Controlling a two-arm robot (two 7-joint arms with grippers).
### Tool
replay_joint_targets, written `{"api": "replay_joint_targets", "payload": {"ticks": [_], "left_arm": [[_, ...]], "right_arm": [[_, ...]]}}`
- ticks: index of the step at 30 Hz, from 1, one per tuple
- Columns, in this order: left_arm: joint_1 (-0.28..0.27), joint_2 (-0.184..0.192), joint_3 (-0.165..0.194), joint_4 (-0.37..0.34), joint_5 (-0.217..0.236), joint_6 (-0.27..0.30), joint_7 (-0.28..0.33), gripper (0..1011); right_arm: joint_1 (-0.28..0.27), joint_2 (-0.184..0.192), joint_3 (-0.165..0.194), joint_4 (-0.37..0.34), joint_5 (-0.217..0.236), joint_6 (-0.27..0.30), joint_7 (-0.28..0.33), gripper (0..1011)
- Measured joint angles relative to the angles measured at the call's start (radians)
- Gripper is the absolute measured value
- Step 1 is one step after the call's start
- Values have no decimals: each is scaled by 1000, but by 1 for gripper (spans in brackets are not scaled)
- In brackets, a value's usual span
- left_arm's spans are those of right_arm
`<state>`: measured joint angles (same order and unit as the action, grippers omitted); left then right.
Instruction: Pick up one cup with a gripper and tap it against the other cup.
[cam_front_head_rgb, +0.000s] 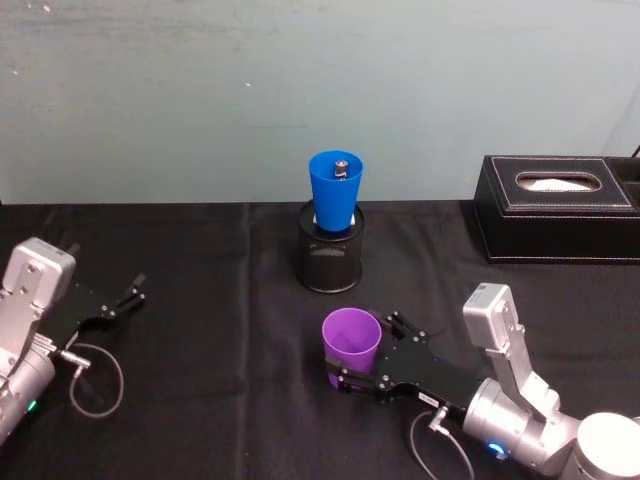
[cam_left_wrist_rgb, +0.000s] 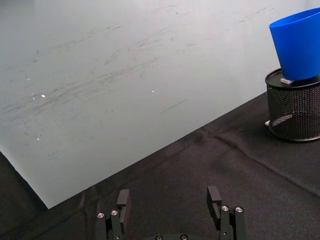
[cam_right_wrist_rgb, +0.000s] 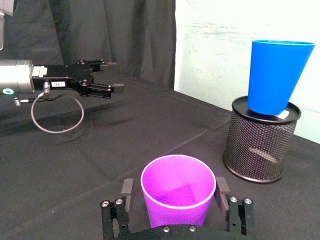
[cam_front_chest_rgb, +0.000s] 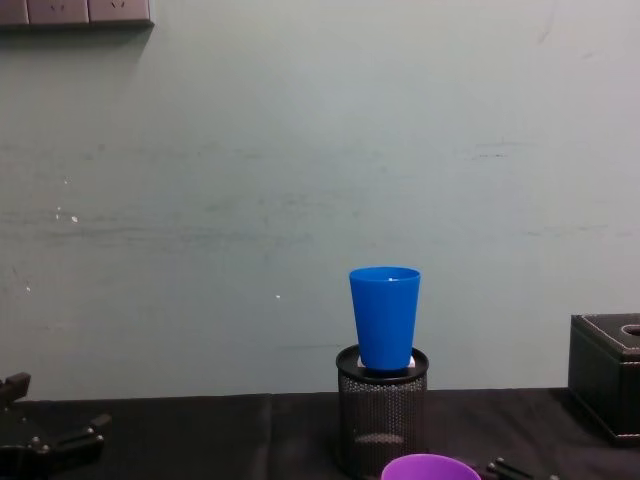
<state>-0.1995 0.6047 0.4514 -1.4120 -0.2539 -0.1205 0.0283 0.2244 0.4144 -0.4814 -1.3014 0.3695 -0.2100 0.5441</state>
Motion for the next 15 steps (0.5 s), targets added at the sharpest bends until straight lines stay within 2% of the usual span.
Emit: {"api": "replay_joint_targets", "payload": {"ticks": [6, 15], "left_arm": [[0, 0, 0, 0, 0, 0, 0, 1000], [0, 0, 0, 0, 0, 0, 0, 1000]], "right_arm": [[18, -30, 5, 28, -11, 0, 5, 1003], [24, -54, 18, 48, -25, -4, 5, 1003]]}}
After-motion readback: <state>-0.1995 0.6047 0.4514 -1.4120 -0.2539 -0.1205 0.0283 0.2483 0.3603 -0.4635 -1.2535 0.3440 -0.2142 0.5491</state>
